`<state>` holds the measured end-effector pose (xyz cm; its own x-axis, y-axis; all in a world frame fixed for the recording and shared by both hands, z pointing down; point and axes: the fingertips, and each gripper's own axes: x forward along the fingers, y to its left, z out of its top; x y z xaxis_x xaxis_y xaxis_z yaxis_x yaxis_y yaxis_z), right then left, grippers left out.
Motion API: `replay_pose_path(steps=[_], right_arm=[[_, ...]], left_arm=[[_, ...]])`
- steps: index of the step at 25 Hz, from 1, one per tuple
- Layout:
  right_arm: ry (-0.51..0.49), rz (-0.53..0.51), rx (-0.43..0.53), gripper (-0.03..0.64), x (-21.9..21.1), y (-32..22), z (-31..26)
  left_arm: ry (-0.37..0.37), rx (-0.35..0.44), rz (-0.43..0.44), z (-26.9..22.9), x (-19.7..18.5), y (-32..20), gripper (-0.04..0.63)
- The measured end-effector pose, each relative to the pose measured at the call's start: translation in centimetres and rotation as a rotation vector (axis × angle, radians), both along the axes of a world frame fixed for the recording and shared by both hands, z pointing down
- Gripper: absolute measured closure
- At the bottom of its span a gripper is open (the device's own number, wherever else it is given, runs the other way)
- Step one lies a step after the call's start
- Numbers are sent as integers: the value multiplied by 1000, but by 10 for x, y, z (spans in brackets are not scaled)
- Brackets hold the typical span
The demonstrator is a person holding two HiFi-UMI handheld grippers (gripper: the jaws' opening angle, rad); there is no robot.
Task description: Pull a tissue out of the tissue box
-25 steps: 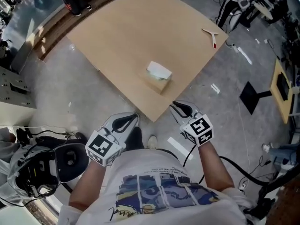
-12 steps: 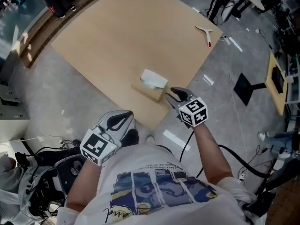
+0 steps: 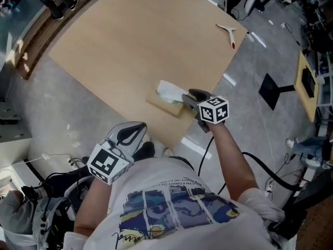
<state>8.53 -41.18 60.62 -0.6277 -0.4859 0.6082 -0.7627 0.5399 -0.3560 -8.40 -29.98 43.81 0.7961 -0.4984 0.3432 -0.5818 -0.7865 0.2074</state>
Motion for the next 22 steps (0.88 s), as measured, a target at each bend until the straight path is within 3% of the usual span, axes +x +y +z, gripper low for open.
replay_pose_path(steps=[4, 10, 19, 22], right_arm=[[-55, 33, -70, 453, -3, -4, 12], [-85, 18, -91, 469, -11, -2, 11], [-55, -32, -30, 607, -18, 3, 1], [-36, -50, -3, 614, -19, 4, -5]], left_arm=[[0, -9, 14, 3, 0, -8, 592], [2, -17, 18, 5, -3, -14, 592], [2, -14, 16, 5, -1, -11, 592], [4, -10, 12, 3, 0, -9, 592]])
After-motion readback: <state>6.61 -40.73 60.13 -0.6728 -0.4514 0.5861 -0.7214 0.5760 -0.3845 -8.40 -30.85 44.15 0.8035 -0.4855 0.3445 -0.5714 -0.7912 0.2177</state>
